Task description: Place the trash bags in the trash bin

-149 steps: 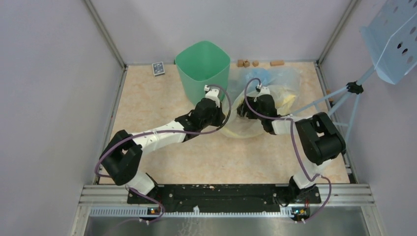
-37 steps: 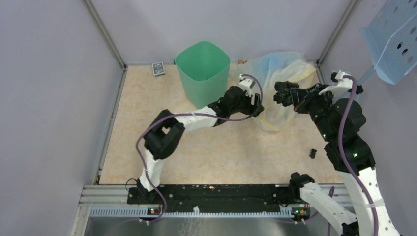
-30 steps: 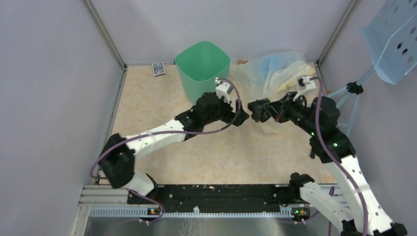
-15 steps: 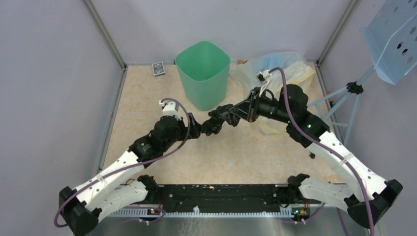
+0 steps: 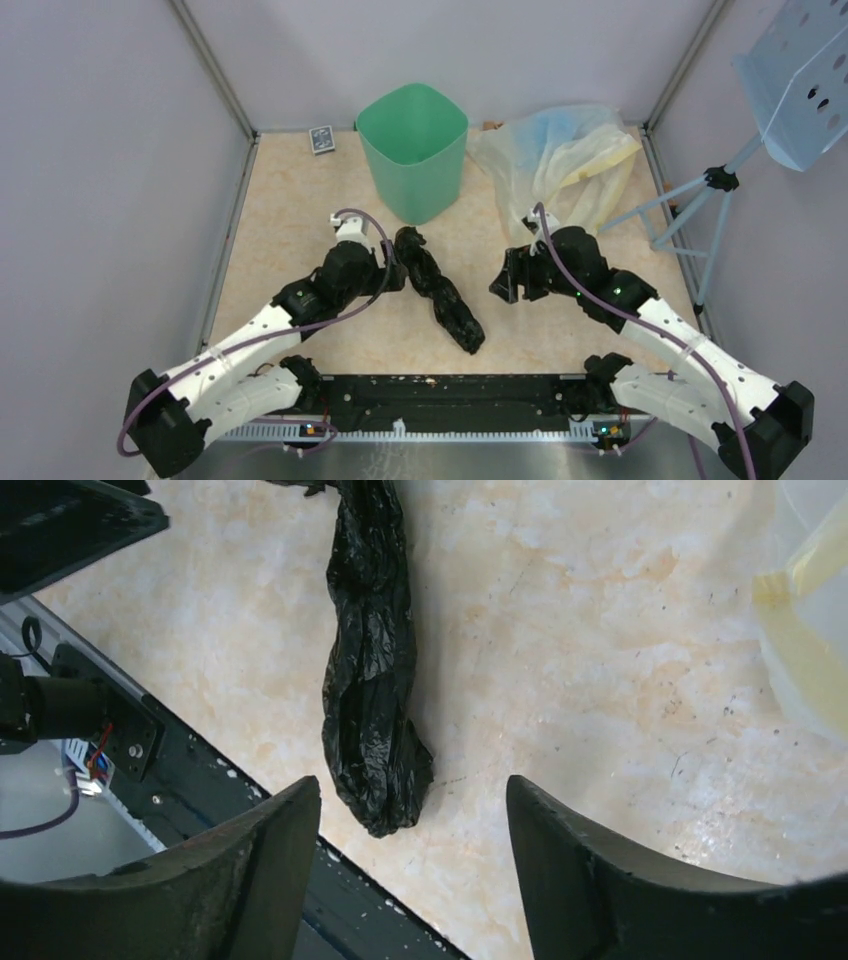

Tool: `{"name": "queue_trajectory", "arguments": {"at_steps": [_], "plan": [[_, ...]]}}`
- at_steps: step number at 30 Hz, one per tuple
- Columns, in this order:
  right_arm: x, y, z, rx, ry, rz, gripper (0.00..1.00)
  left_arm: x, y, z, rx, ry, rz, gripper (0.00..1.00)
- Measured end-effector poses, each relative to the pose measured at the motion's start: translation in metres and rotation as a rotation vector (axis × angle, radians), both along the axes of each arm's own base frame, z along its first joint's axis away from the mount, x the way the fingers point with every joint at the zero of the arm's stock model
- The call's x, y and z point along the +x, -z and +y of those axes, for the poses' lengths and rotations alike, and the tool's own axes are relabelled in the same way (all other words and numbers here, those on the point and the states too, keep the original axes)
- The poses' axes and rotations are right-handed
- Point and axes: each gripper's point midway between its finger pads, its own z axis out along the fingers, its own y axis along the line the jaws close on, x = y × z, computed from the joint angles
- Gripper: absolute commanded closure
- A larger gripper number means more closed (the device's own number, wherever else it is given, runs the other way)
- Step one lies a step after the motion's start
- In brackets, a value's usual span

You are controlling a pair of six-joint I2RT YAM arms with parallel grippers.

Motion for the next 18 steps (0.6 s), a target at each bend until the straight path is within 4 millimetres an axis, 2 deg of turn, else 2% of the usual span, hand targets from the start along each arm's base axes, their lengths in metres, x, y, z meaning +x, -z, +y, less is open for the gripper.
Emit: {"name": "queue_trajectory", "arguments": {"at_steps": [3,9,10,13,18], "plan": [[0.005,0.002,0.005,-0.005,-0.014,-0.009,0.43,0.008,0.016,0.002,0.038,-0.002,0.036,0.21],[0.009,0.031,0.029,-0.067,-0.089,0.031,0.48,0.028,0.028,0.003,0.071,0.005,0.036,0.19],[0.007,0.037,0.035,-0.077,-0.111,0.037,0.49,0.030,0.029,0.001,0.079,0.017,0.033,0.21],[0.006,0.046,0.047,-0.088,-0.150,0.042,0.53,0.037,0.033,-0.003,0.089,0.038,0.026,0.37],[0.007,0.063,0.059,-0.087,-0.177,0.050,0.56,0.048,0.047,-0.004,0.074,0.017,0.070,0.42]]}}
